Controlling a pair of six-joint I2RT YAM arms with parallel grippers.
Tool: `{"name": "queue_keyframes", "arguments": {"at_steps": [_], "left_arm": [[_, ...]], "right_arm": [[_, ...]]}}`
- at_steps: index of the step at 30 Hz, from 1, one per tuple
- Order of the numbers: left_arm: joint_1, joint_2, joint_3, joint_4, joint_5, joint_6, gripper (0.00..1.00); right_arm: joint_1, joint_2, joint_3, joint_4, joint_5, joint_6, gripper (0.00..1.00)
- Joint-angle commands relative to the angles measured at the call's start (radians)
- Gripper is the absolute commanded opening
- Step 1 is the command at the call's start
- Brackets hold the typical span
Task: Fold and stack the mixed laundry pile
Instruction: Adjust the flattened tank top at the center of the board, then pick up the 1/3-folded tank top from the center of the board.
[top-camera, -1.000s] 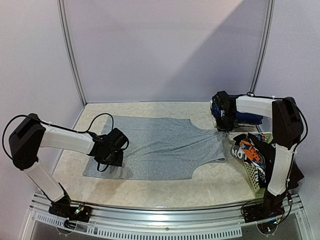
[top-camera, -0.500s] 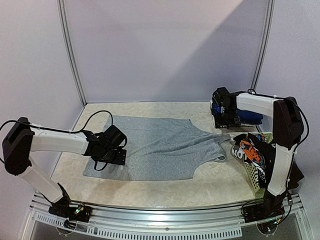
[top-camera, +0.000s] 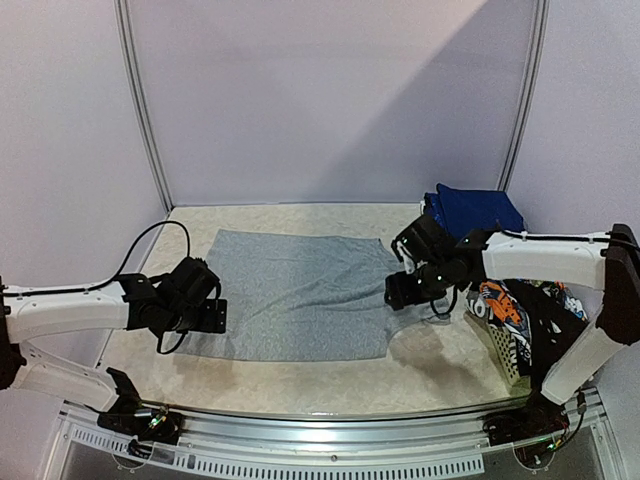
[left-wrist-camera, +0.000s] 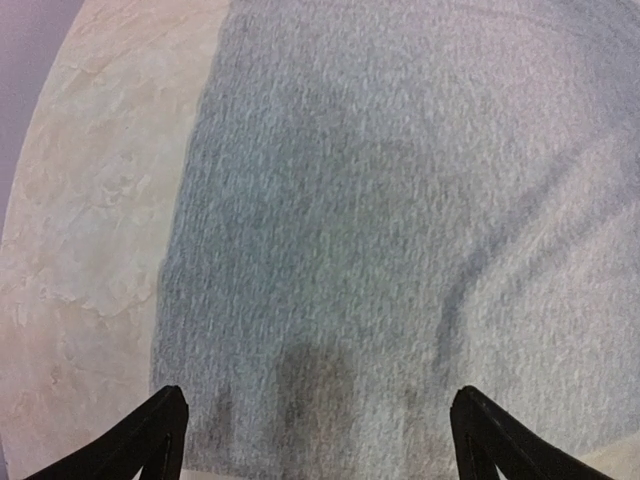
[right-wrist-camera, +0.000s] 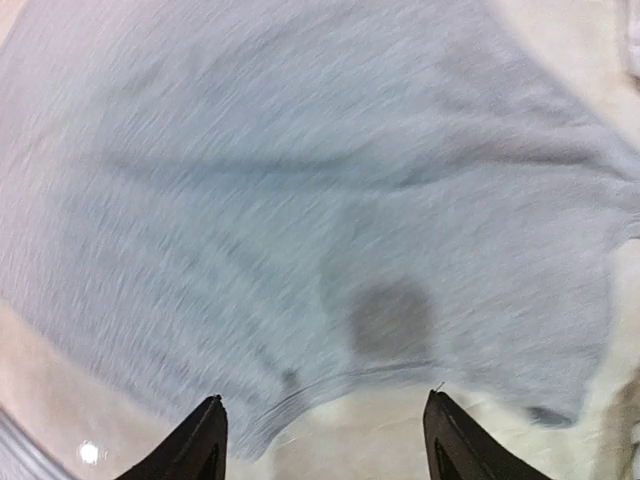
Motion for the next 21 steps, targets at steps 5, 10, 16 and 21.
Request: {"name": "queue_keyframes", "arguments": {"at_steps": [5,10,16,21], "left_arm": [[-0.001,-0.064,-0.054,-0.03,-0.032,-0.04,0.93],[-0.001,-0.108,-0.07,-0.067,-0.05,-0.057,0.92],[-0.001,-0.148,-0.086,-0.076,-0.057,-0.062,0.91],[-0.002,-0.157,-0.089,-0.085,-0.059,-0.066,0.9]], "right_arm": [[0.17,-0.038,-0.114,0.088,-0.143,0.145,0.66],[0.209,-0.068,-0.236,0.106,-0.157,0.269,0.61],[0.224,-0.082,-0.316,0.202,-0.156,0.352,0.56],[0.222,-0.001,-0.3,0.271,-0.17,0.351,0.52]]}}
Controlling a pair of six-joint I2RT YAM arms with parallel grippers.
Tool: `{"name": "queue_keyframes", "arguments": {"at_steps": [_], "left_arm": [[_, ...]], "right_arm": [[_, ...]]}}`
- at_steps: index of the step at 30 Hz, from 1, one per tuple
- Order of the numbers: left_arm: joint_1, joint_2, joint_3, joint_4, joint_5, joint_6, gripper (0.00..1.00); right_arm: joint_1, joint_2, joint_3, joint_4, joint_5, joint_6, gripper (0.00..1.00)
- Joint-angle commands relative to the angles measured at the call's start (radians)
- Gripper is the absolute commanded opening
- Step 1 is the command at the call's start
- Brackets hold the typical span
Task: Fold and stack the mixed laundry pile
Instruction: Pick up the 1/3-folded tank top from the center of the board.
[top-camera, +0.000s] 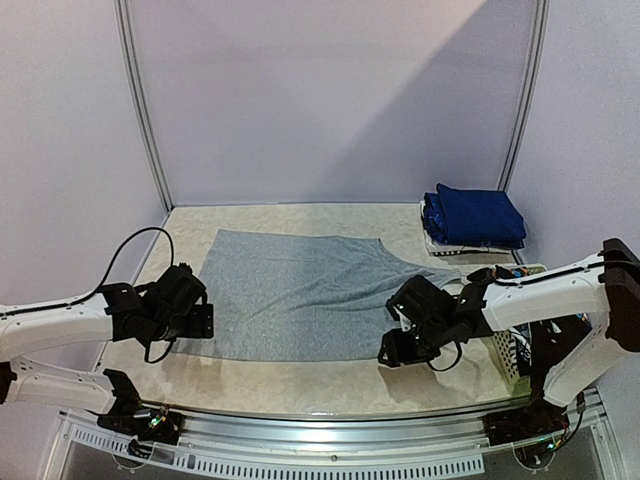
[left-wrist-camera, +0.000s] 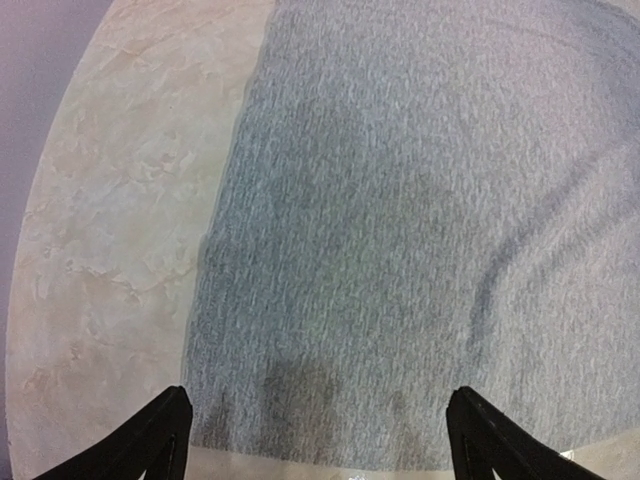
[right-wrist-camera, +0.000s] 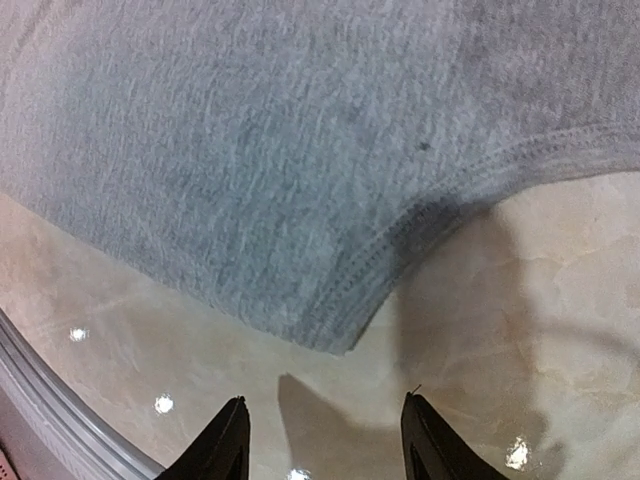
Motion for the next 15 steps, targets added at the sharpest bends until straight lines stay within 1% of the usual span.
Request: {"name": "queue_keyframes", "arguments": {"at_steps": [1,4,6,8,15], "left_arm": [[-0.002,-0.015,-0.015,-0.026,-0.019,-0.017,0.9],[-0.002,-0.018,-0.018,-0.025,-0.017,-0.017,0.9],[-0.002,-0.016,-0.018,-0.022,-0.016,-0.016,0.89],[-0.002,-0.01,-0.016,-0.022,-0.016,-0.016,0.89],[-0.002,-0.01,-0.017,-0.023,-0.02,-0.019,0.89]], "right_arm": [[0.004,0.065,0.015,0.095,-0.007,0.032,0.51],[0.005,0.097,0.029,0.074,0.052,0.039,0.43],[0.005,0.11,0.036,0.06,0.083,0.039,0.4],[0.006,0.118,0.038,0.059,0.096,0.038,0.35],[0.003,0.136,0.051,0.03,0.135,0.028,0.14]]}}
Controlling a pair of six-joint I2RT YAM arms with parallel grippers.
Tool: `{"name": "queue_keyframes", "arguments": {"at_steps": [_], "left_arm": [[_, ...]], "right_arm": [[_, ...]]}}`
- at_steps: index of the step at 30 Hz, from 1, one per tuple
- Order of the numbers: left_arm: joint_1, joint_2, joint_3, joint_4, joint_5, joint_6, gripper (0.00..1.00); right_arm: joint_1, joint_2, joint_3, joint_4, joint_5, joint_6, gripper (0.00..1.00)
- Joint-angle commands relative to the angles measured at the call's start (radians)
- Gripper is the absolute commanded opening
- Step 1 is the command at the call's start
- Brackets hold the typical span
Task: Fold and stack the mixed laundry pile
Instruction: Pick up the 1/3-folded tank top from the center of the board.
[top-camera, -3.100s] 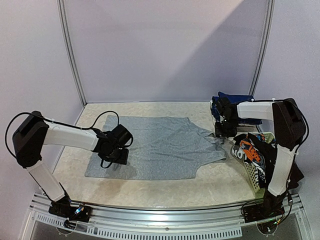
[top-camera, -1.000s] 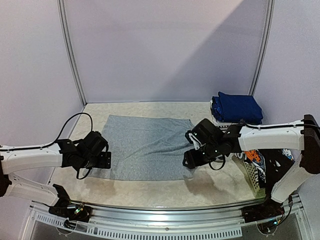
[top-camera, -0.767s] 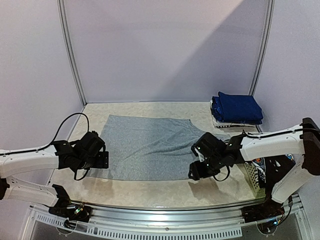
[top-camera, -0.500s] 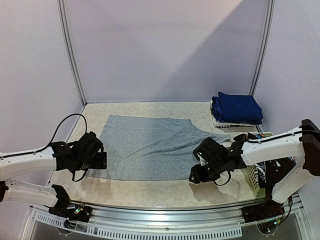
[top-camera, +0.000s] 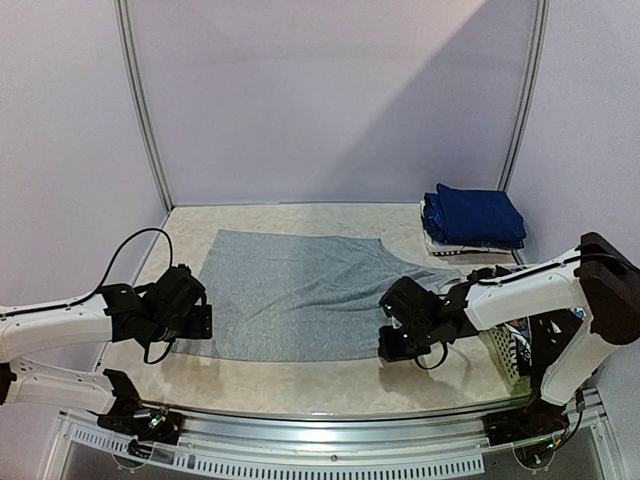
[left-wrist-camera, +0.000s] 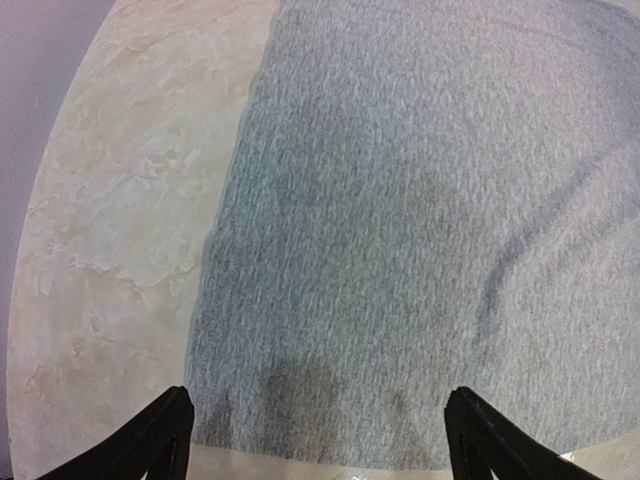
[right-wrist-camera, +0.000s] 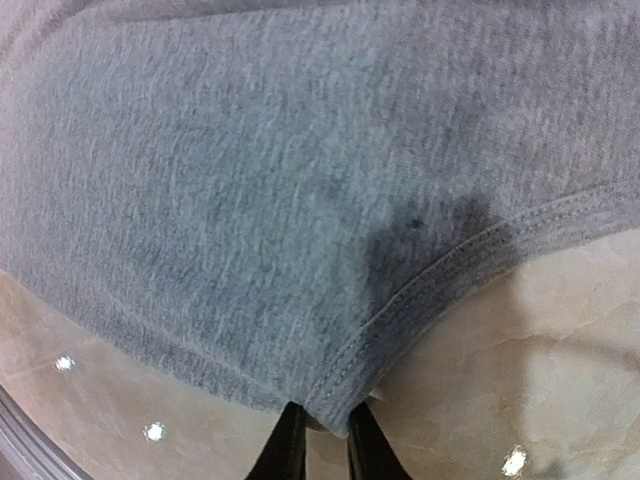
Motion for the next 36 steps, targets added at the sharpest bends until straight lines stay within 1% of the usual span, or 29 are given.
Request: {"name": "queue_keyframes", "arguments": {"at_steps": [1,4,5,9,14,20,25,27,31,33,36], "left_arm": [[-0.002,-0.004,-0.011,-0.014,-0.016,-0.012,0.89],[-0.002,-0.003,-0.01,-0.014,-0.015,-0.013,0.89],[-0.003,-0.001,-0.011,-0.014,-0.014,-0.014,0.89],[-0.003,0.012,0.004,-0.049,0.01,-0.029,0.87],[-0.014,0.074,0.057,-0.164,0.022,-0.066,0.84],[-0.046,0.136,0.074,-0.227,0.071,-0.106,0.77],[-0.073,0.12,0.061,-0.274,0.111,-0.153,0.69],[-0.075,0.105,0.049,-0.291,0.119,-0.168,0.62],[-0.074,0.115,0.043,-0.315,0.101,-0.201,0.54],[-0.073,0.138,0.05,-0.333,0.084,-0.223,0.52],[-0.066,0.157,0.039,-0.314,0.087,-0.238,0.48]], "right_arm": [[0.004,0.025,0.008,-0.041,0.055,0.0,0.11],[0.003,0.022,0.003,-0.025,0.056,-0.014,0.02],[0.003,0.021,0.002,-0.024,0.056,-0.016,0.0],[-0.005,0.017,-0.005,-0.092,0.086,-0.031,0.0],[-0.029,-0.036,-0.082,-0.169,0.128,-0.029,0.0],[-0.031,-0.079,-0.149,-0.166,0.137,-0.016,0.0],[-0.031,-0.085,-0.167,-0.154,0.141,-0.017,0.0],[-0.031,-0.09,-0.171,-0.142,0.138,-0.024,0.0],[-0.031,-0.092,-0.172,-0.118,0.129,-0.043,0.0],[-0.03,-0.085,-0.164,-0.117,0.131,-0.054,0.0],[-0.03,-0.075,-0.159,-0.111,0.13,-0.06,0.0]]}}
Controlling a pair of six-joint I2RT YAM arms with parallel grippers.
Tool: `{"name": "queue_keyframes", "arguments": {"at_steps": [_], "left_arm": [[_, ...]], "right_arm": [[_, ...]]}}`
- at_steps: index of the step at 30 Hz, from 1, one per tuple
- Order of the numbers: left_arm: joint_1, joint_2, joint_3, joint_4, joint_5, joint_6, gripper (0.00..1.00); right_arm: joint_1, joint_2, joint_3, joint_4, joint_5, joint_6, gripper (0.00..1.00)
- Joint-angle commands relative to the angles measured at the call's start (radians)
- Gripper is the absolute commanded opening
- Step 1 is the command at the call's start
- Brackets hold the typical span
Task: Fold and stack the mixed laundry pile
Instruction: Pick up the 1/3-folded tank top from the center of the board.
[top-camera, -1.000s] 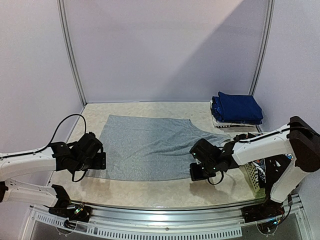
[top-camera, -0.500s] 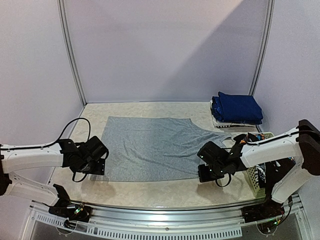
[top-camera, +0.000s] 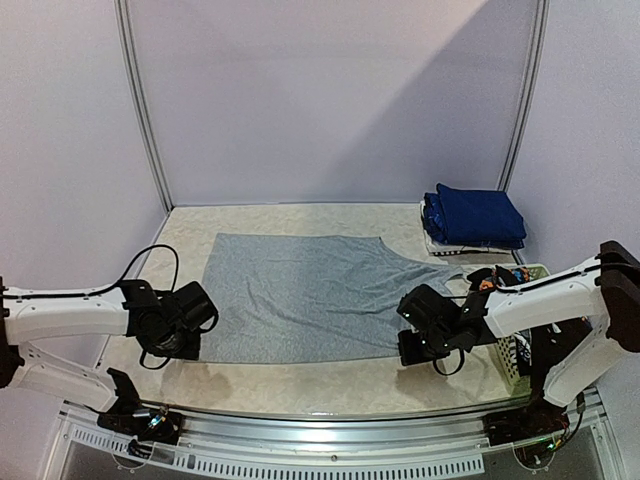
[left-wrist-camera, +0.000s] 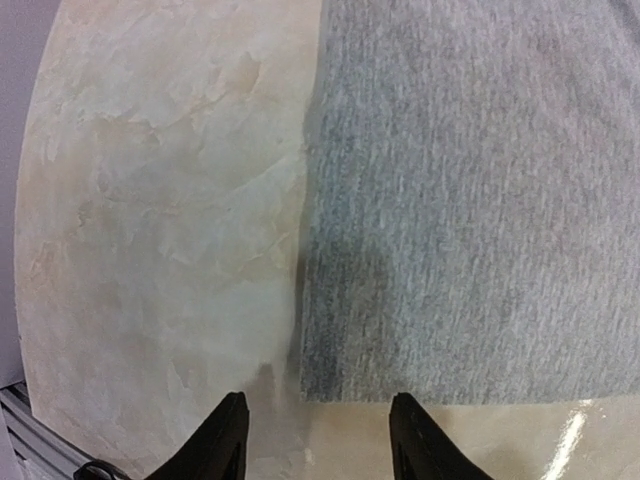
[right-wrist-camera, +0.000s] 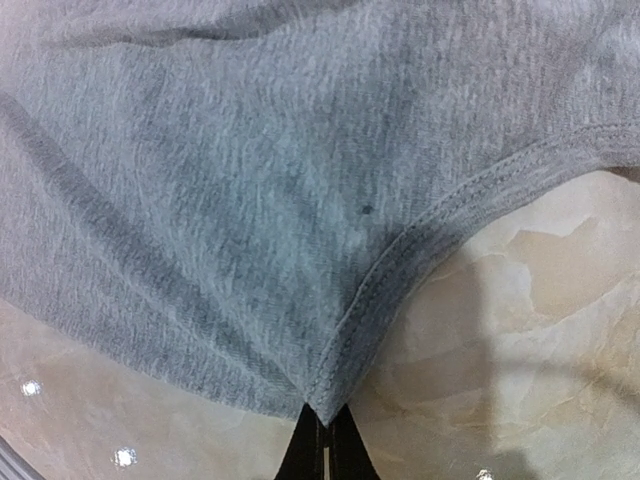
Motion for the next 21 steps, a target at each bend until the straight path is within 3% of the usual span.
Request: {"name": "queue_keyframes", "arguments": {"at_steps": [1,9,21], "left_arm": [[-0.001,0.03,-0.014,-0.012,0.003,-0.049,0.47],[0.062,0.071,-0.07,0.109,0.096,-0.053,0.45],[0.086,0.138,-0.093,0.151,0.081,-0.064,0.26]], "right_arm": [[-0.008,0.039,-0.032,-0.089,0.011,-0.024,0.0],[-0.008,0.037,-0.052,-0.044,-0.002,-0.038,0.0],[-0.008,0.059,-0.055,-0.026,-0.011,-0.059,0.0]]}}
